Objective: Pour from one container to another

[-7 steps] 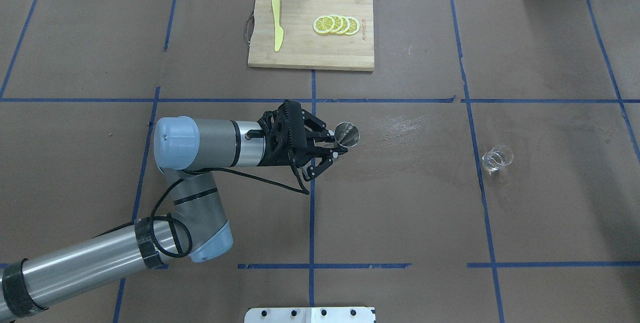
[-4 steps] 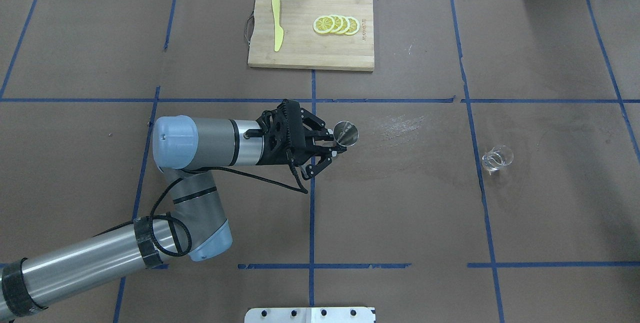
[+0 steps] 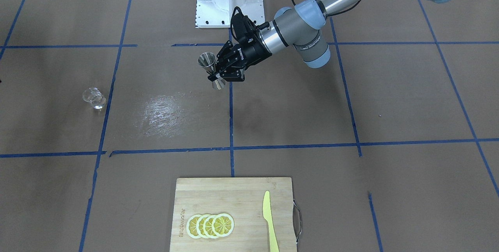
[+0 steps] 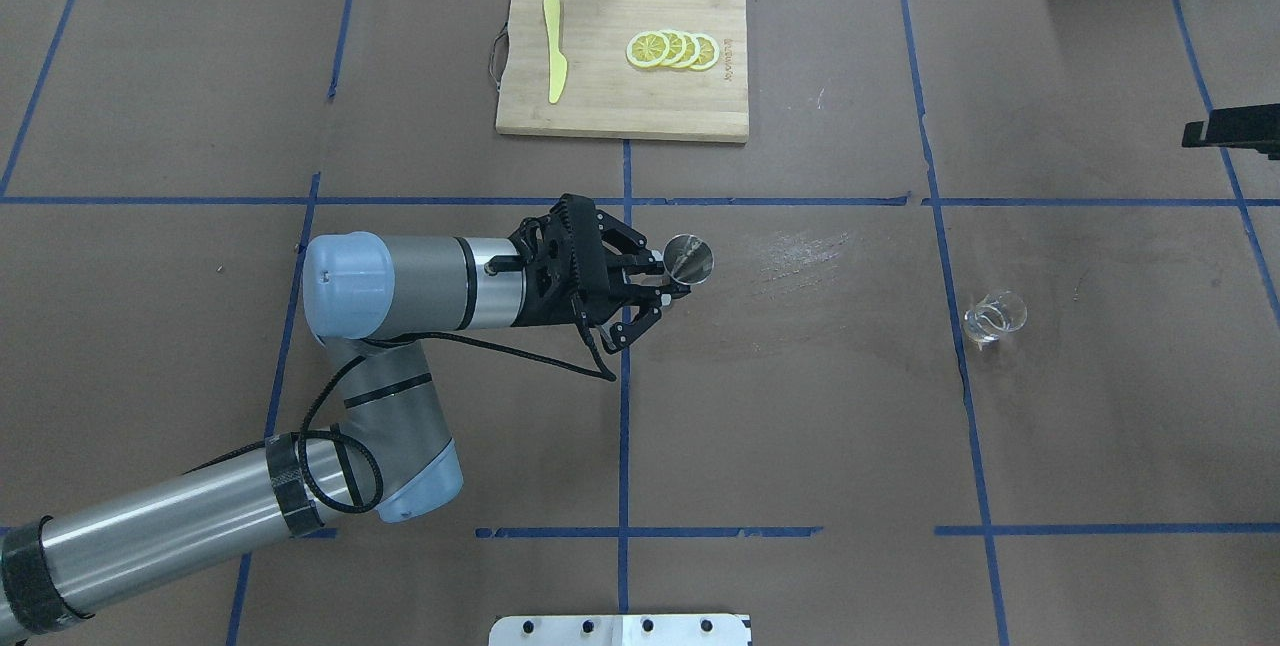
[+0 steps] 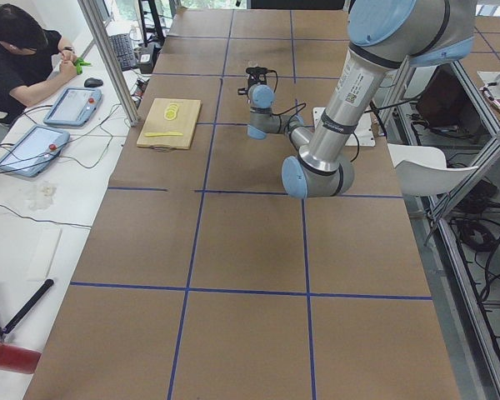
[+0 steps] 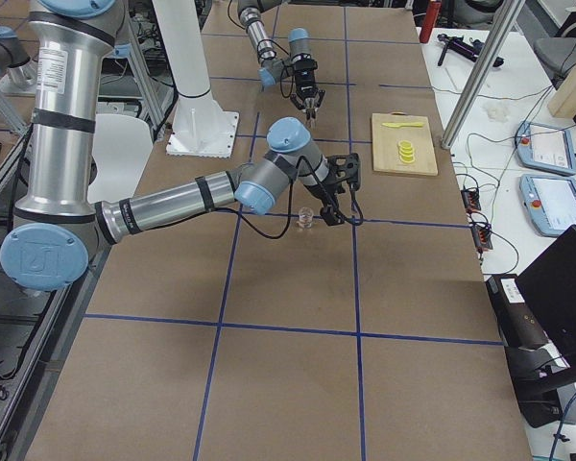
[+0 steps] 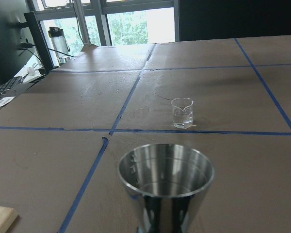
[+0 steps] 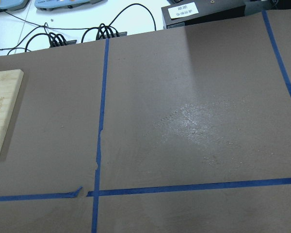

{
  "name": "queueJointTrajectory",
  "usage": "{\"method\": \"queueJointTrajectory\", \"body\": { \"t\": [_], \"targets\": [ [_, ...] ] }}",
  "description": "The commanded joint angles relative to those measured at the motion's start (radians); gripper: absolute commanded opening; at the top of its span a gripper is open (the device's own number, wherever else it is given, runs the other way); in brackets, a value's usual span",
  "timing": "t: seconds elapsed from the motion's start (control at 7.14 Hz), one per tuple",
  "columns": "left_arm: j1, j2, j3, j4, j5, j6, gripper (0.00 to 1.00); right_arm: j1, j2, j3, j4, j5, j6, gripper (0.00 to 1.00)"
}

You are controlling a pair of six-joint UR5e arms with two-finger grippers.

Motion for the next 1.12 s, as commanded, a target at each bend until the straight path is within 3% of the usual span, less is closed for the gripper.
{"method": "queueJointTrajectory", "body": {
  "t": [0.0, 0.28, 0.56, 0.7, 0.98],
  "targets": [
    [0.000, 0.002, 0.000, 0.000, 0.022, -0.002, 0.00, -0.288, -0.001, 0.039, 0.008, -0.372, 0.193, 1.00],
    [0.001, 0.003, 0.000, 0.000, 0.028, -0.002, 0.00, -0.572, -0.010, 0.036, 0.011, -0.777, 0.302, 1.00],
    [0.001, 0.005, 0.000, -0.002, 0.028, -0.002, 0.00, -0.770, -0.049, -0.001, 0.013, -1.081, 0.400, 1.00],
    [0.001, 0.005, -0.002, -0.002, 0.028, -0.002, 0.00, -0.836, -0.050, -0.042, 0.013, -1.204, 0.404, 1.00],
    [0.003, 0.008, -0.005, -0.003, 0.028, -0.002, 0.00, -0.889, -0.045, -0.100, 0.014, -1.305, 0.437, 1.00]
  ]
}}
